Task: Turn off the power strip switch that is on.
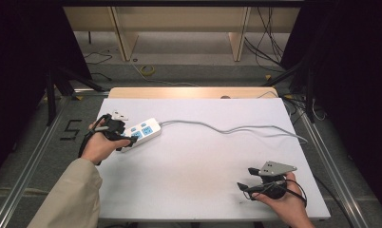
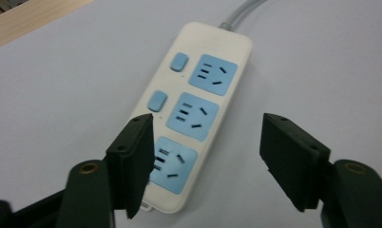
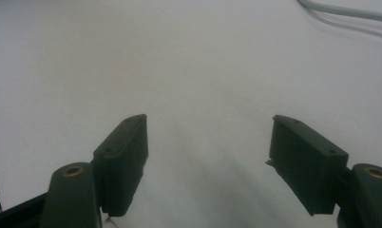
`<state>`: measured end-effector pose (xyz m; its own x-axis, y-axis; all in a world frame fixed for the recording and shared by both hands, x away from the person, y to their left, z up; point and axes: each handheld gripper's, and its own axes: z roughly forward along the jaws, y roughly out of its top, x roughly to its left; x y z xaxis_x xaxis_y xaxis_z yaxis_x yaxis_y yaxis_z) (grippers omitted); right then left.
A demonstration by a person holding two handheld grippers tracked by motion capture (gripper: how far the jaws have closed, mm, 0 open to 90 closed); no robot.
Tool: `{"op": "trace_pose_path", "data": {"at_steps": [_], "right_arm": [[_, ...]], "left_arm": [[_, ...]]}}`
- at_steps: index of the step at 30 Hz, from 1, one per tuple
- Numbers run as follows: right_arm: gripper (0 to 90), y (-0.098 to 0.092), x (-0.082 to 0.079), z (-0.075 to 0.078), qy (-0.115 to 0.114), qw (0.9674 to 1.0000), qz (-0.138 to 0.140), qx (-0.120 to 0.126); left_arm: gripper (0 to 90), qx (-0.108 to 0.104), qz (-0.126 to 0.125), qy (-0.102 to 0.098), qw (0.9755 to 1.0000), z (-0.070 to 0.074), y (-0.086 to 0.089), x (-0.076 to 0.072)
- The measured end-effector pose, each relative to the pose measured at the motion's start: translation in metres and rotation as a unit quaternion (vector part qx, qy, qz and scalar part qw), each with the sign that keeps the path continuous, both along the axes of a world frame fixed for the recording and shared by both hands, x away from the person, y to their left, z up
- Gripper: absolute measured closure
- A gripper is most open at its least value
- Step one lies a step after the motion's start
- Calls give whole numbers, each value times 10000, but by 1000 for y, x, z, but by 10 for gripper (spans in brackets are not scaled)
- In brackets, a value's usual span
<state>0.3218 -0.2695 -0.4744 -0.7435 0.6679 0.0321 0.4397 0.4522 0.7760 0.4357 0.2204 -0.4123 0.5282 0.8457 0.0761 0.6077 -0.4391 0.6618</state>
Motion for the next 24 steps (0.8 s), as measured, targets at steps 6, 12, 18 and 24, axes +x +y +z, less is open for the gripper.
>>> {"op": "trace_pose_path", "data": {"at_steps": [6, 12, 18, 24], "right_arm": [[299, -1, 0, 0, 8, 10000, -1, 11], [298, 0, 0, -1, 30, 10000, -8, 23], [297, -1, 0, -1, 26, 10000, -1, 12], [297, -1, 0, -1, 24, 10000, -7, 13]], "left_arm": [[255, -184, -273, -250, 9991, -3, -9, -19], [244, -142, -432, -408, 9981, -11, -18, -37], [235, -205, -575, -476, 9970, -23, -28, -56], [224, -301, -713, -506, 9957, -39, -33, -74]]}}
